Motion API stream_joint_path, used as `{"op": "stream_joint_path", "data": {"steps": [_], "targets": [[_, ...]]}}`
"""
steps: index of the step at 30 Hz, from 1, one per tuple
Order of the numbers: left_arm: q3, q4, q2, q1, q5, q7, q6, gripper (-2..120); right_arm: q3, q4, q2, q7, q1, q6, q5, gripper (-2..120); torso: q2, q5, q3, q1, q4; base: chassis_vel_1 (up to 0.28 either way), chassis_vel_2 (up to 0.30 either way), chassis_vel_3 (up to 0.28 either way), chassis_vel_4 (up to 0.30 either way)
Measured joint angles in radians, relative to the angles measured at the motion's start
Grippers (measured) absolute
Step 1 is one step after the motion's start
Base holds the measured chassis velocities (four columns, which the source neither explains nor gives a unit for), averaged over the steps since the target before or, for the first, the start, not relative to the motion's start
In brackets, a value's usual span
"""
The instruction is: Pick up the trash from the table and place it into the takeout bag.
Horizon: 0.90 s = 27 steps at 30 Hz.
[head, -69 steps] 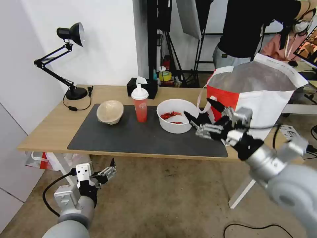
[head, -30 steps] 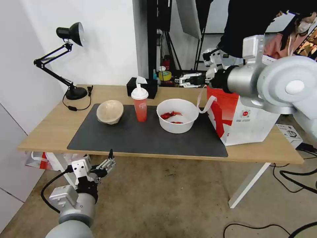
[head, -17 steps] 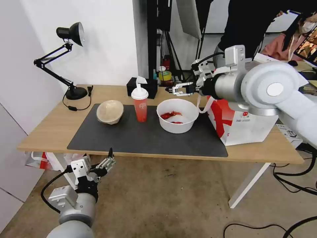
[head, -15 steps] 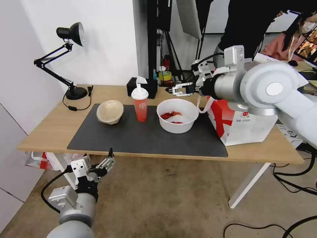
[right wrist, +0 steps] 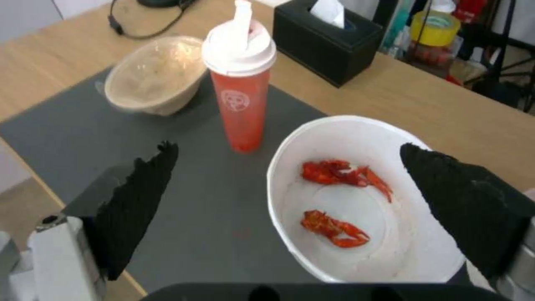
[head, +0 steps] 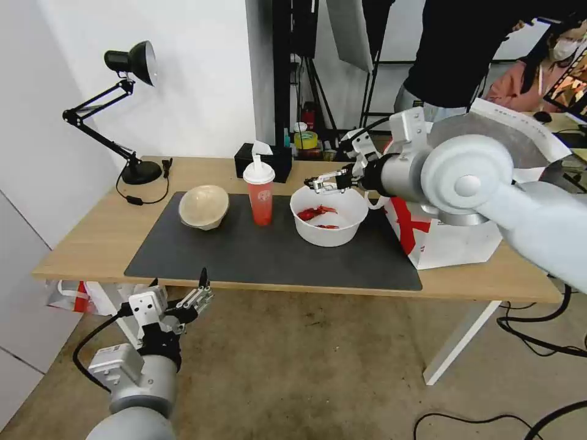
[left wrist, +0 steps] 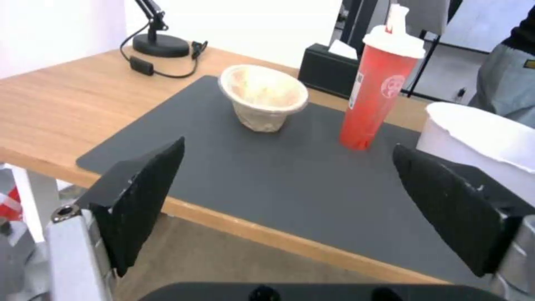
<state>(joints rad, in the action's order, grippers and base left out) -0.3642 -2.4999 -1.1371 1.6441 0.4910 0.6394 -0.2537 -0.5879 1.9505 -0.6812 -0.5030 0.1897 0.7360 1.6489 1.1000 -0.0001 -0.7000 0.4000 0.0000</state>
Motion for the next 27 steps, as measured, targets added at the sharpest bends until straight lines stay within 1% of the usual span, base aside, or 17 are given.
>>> {"op": "stream_joint_path", "data": {"steps": [4, 10, 15, 19, 20, 23, 24, 25, 26, 27], "targets": [[0.000, 0.000, -0.005, -0.001, -0.005, -0.004, 0.003, 100, -0.057, -0.046, -0.012, 0.050, 0.030, 0.000, -0.074, 100, 0.000, 0.0000, 0.000, 0.000, 0.0001, 0.000, 0.000, 0.000, 0.000], [0.002, 0.000, -0.005, -0.003, -0.011, -0.004, 0.004, 100, -0.086, -0.053, -0.016, 0.057, 0.046, 0.000, -0.087, 100, 0.000, 0.0001, 0.000, 0.000, 0.0000, 0.000, 0.000, 0.000, 0.000], [0.002, 0.000, -0.001, -0.005, -0.012, -0.005, 0.004, 100, -0.115, -0.044, -0.018, 0.055, 0.075, 0.000, -0.059, 100, 0.000, 0.0000, 0.000, 0.000, 0.0001, 0.000, 0.000, 0.000, 0.000], [0.002, 0.000, 0.002, -0.012, -0.012, -0.005, 0.005, 100, -0.161, -0.040, -0.018, 0.063, 0.128, -0.001, 0.021, 100, 0.000, 0.0000, 0.000, 0.000, 0.0001, 0.000, 0.000, 0.000, 0.000], [0.002, 0.000, 0.002, -0.012, -0.012, -0.005, 0.005, 100, -0.161, -0.040, -0.018, 0.063, 0.128, -0.001, 0.021, 100, 0.000, 0.0000, 0.000, 0.000, 0.0001, 0.000, 0.000, 0.000, 0.000], [0.001, 0.000, 0.009, -0.017, -0.011, -0.005, 0.005, 100, -0.196, -0.026, 0.006, 0.122, 0.159, -0.001, 0.045, 100, 0.000, -0.0001, 0.000, 0.000, 0.0003, 0.000, 0.000, 0.000, 0.000], [-0.001, 0.000, 0.012, -0.019, -0.010, -0.005, 0.006, 100, -0.209, -0.021, 0.020, 0.167, 0.168, -0.001, 0.024, 100, 0.000, 0.0000, 0.000, 0.000, 0.0000, 0.000, 0.000, 0.000, 0.000], [-0.001, 0.000, 0.012, -0.019, -0.010, -0.005, 0.006, 100, -0.209, -0.021, 0.020, 0.167, 0.168, -0.001, 0.024, 100, 0.000, 0.0000, 0.000, 0.000, 0.0000, 0.000, 0.000, 0.000, 0.000], [-0.002, 0.000, 0.014, -0.020, -0.010, -0.005, 0.007, 100, -0.223, -0.018, 0.032, 0.207, 0.175, -0.001, 0.004, 100, 0.000, 0.0001, 0.000, 0.000, -0.0001, 0.000, 0.000, 0.000, 0.000], [-0.003, 0.002, 0.015, -0.022, -0.010, -0.004, 0.007, 100, -0.232, -0.015, 0.040, 0.223, 0.178, -0.001, -0.005, 100, 0.000, 0.0001, 0.000, 0.000, -0.0002, 0.000, 0.000, 0.000, 0.000]]}}
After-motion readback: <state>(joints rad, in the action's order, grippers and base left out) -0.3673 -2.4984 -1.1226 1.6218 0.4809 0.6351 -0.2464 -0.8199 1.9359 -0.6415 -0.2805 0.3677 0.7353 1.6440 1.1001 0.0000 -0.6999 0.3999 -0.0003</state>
